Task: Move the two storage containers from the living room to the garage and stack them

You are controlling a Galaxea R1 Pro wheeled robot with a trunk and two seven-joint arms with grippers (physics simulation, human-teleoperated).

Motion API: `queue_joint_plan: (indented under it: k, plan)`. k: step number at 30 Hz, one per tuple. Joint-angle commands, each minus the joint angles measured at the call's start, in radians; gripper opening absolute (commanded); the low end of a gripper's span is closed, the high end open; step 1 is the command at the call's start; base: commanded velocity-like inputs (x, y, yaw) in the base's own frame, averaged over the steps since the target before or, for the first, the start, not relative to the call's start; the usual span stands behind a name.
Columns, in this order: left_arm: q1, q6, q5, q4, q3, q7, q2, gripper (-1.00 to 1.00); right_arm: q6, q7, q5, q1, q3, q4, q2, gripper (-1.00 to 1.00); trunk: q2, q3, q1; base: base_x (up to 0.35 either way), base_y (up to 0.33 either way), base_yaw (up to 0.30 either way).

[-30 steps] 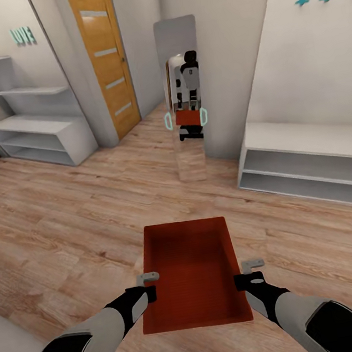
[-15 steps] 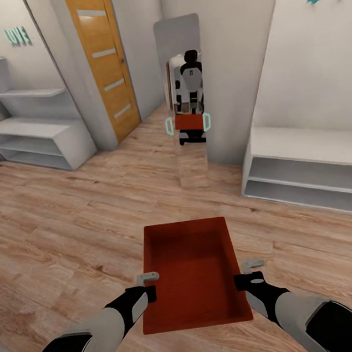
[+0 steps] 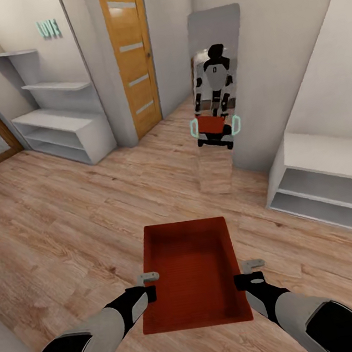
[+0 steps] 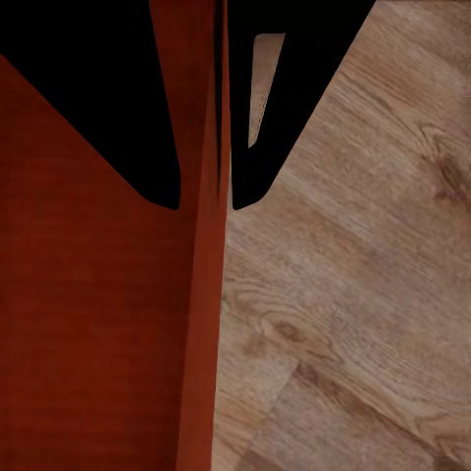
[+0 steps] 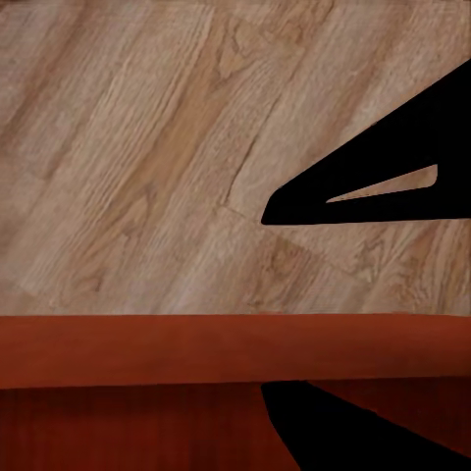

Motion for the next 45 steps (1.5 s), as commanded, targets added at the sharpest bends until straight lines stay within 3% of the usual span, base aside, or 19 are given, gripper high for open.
queue_joint_plan:
  k: [1, 26, 45]
  plan:
    - [0.0, 0.006, 0.001, -0.002, -0.014, 0.006, 0.0, -1.0, -0.004, -0.005, -0.011, -0.001, 0.007, 0.001, 0.0, -1.0, -0.001, -0.001, 0.001, 0.322, 0.0, 0.26]
    - [0.0, 0.006, 0.001, -0.002, -0.014, 0.006, 0.0, -1.0, -0.004, -0.005, -0.011, -0.001, 0.008, 0.001, 0.0, -1.0, -0.001, -0.016, 0.001, 0.322, 0.0, 0.256]
    - [0.0, 0.006, 0.001, -0.002, -0.014, 0.007, 0.0, -1.0, 0.0, -0.005, -0.011, -0.001, 0.008, 0.001, 0.0, -1.0, -0.001, -0.016, 0.001, 0.322, 0.0, 0.014]
